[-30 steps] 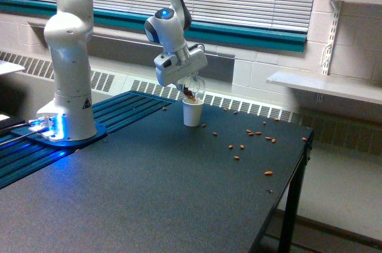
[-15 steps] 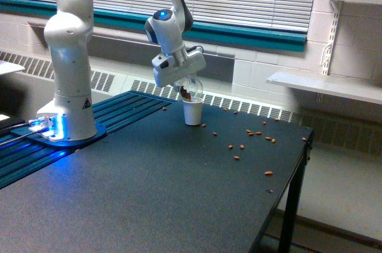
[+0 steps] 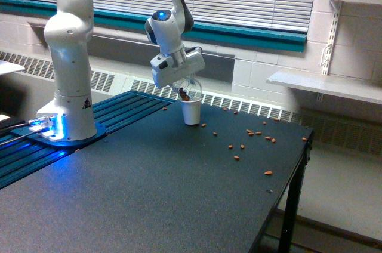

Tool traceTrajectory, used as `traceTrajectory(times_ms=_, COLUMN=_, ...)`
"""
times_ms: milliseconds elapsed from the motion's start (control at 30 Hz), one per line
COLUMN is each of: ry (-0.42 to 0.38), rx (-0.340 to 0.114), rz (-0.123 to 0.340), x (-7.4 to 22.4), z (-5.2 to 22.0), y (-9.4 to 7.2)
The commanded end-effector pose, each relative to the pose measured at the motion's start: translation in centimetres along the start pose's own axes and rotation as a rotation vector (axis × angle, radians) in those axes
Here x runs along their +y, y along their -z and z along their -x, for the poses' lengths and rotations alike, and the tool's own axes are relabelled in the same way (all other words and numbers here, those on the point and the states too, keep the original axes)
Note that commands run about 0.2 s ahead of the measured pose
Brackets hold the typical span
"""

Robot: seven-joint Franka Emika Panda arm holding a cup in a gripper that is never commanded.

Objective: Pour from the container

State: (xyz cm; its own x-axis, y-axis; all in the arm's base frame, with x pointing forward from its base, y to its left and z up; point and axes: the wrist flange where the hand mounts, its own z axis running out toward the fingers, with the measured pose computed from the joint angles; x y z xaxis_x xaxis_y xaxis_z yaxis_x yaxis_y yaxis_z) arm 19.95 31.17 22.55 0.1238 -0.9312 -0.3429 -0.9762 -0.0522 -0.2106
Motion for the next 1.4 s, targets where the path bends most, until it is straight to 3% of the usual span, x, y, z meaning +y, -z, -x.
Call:
traceTrajectory(times_ms=33, ry=0.014, rx=0.008, rz=-0.022, x=-0.4, z=-0.2, y=0.5)
traceTrajectory(times_ms=1167, ry=0.054, rx=0.072, rz=-0.035, x=-0.1, z=-2.3, y=1.1)
traceTrajectory(times_ms=1400, ry=-0.06, rx=0.088, rz=-0.043, x=-0.3, z=-2.3, y=1.4)
